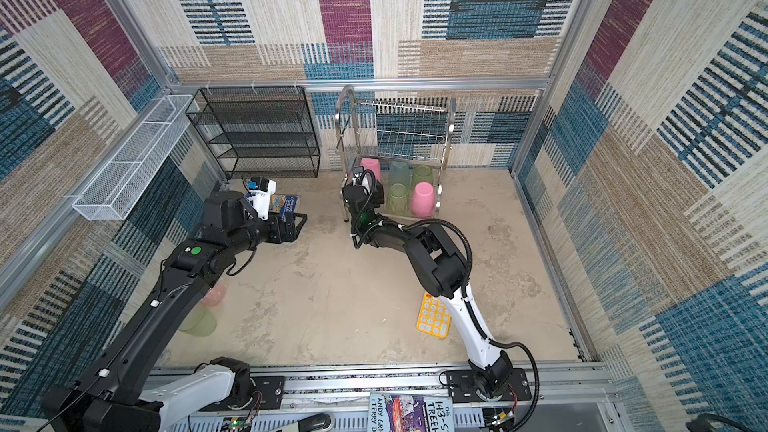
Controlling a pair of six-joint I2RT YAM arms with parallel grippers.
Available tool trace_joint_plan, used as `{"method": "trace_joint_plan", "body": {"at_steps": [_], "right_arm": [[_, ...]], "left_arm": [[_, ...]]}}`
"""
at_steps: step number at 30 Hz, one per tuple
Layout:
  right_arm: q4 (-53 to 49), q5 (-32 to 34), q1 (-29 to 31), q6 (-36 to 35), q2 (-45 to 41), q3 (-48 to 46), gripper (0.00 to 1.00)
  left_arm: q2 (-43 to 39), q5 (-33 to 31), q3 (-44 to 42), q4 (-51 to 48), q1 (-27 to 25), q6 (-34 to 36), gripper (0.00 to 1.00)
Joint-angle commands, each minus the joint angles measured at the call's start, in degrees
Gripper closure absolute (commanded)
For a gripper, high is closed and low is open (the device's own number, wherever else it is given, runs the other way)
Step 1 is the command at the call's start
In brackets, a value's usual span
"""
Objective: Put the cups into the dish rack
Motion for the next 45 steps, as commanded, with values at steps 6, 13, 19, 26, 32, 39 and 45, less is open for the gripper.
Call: {"method": "trace_joint_plan", "body": {"at_steps": [6, 13, 19, 26, 32, 39, 45], "right_arm": [[0.71, -1.82, 0.05, 0.49, -3.55, -2.72, 0.06], [2.63, -3.77, 0.52, -0.21, -7.94, -9.28, 0.03], [5.41, -3.97, 2.36, -2.14, -11.19, -15.16, 0.03], [9.11, -2.96, 4.81, -2.06, -17.81, -24.71, 0.03], [9.16, -3.04, 6.65, 2.30, -29.89, -38.48, 0.04], [-0.44, -4.27, 6.22, 16.06, -44.10, -51.76, 0.05], [-7.19, -9.29, 1.82, 27.00, -53.86, -59.26, 0.08]], "left_arm": [[0.41, -0.18, 0.11, 1.48, 0.15, -1.20, 0.04], [1.01, -0.62, 0.28, 1.17, 0.37, -1.55, 0.04], [1.42, -0.89, 0.24, 1.17, 0.39, -1.64, 0.05], [2.80, -0.65, 0.25, 1.13, 0.33, -1.81, 0.07], [5.15, -0.23, 0.24, 1.41, 0.37, -2.07, 0.09], [10.04, 1.47, -0.68, 4.26, 0.33, -4.50, 0.11], [17.31, 5.11, -0.78, 9.65, 0.33, -11.03, 0.13]]}}
